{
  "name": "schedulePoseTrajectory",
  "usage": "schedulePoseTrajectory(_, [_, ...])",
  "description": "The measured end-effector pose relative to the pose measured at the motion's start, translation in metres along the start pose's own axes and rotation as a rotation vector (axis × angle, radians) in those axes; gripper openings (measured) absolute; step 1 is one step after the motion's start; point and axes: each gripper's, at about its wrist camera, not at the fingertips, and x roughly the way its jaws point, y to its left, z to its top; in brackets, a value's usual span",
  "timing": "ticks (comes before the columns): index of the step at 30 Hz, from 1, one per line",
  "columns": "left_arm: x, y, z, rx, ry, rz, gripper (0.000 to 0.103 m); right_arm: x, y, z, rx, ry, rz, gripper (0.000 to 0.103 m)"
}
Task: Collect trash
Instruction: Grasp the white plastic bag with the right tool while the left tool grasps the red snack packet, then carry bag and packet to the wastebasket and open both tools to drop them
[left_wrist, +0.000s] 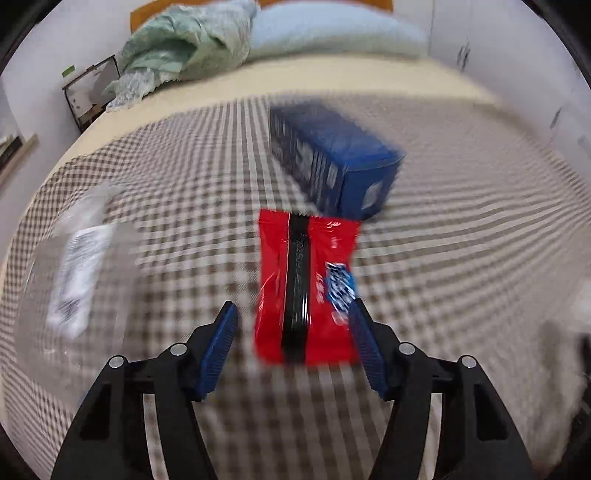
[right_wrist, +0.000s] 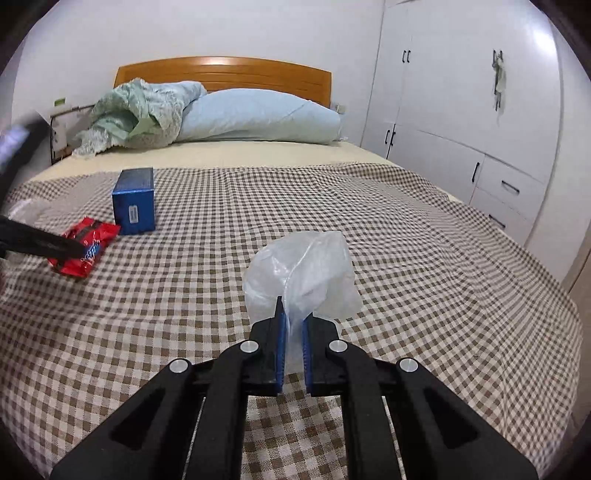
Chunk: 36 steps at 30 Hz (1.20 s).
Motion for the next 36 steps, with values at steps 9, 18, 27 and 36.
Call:
schedulePoseTrajectory(9, [-0.038,0.004,-0.019,-0.047,-0.032,-0.117,0.009,0.007,-0.007,0.002,0.039,0.026,0.011,0.007])
schedulePoseTrajectory(18, [-0.206,0.051,-0.128,-0.156,-0.113,-0.382,0.009,-0.052,-0.02,-0.009,0.129,0.039,0.132,0.007])
schedulePoseTrajectory(27, [-0.264,-0.014,-0.295,0.012,-0.018,-0.546,0.009,-0.292,-0.115,-0.17,0.136,0.135,0.061,0.007])
schedulePoseTrajectory(36, [-0.23,-0.132,-0.41,0.188,0.214,-0.638,0.009,-0.325,-0.199,-0.324,0.381,0.477,-0.002,0.007])
